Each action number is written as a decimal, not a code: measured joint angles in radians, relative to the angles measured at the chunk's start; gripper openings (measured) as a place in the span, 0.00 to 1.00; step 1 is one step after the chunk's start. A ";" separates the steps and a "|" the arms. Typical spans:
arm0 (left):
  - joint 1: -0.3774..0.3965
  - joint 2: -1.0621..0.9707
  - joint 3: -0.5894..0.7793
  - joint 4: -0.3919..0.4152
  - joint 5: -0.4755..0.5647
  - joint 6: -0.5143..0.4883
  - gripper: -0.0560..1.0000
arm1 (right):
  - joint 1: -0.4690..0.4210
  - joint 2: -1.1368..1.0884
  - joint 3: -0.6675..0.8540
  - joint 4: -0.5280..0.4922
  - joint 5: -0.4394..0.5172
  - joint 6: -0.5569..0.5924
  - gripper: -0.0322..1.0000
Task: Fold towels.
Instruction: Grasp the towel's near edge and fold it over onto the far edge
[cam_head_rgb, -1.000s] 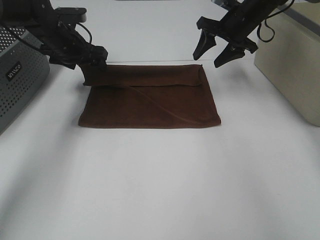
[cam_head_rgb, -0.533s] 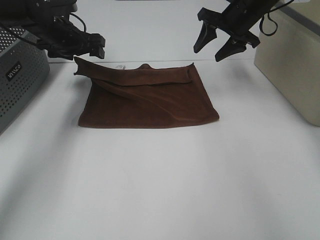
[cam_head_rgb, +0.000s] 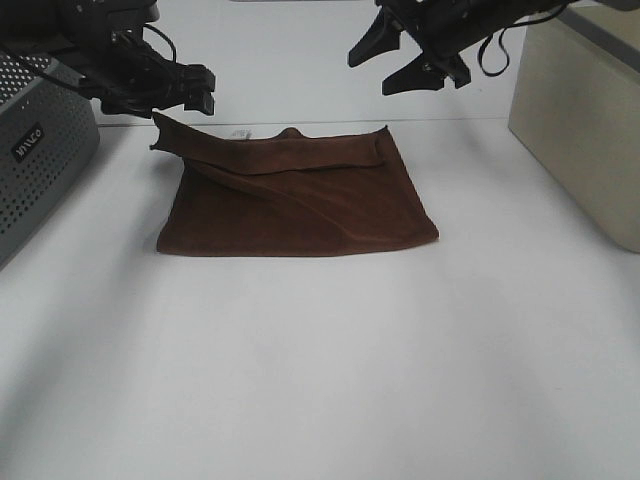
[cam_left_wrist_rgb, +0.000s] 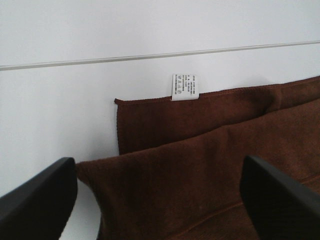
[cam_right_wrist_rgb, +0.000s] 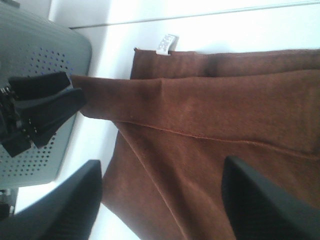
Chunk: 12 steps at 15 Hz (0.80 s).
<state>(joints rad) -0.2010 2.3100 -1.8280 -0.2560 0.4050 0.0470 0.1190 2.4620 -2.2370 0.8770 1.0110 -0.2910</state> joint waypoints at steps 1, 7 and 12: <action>0.000 0.000 0.000 -0.018 0.000 0.000 0.84 | 0.000 0.038 -0.002 0.061 -0.020 -0.032 0.66; 0.000 0.000 0.000 -0.054 -0.001 0.000 0.84 | 0.000 0.200 -0.002 0.193 -0.133 -0.146 0.66; 0.000 0.000 0.000 -0.052 0.019 0.000 0.84 | 0.000 0.204 -0.002 0.031 -0.175 -0.032 0.72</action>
<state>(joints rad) -0.2010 2.3100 -1.8280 -0.3080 0.4240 0.0470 0.1190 2.6660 -2.2390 0.9080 0.8360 -0.3230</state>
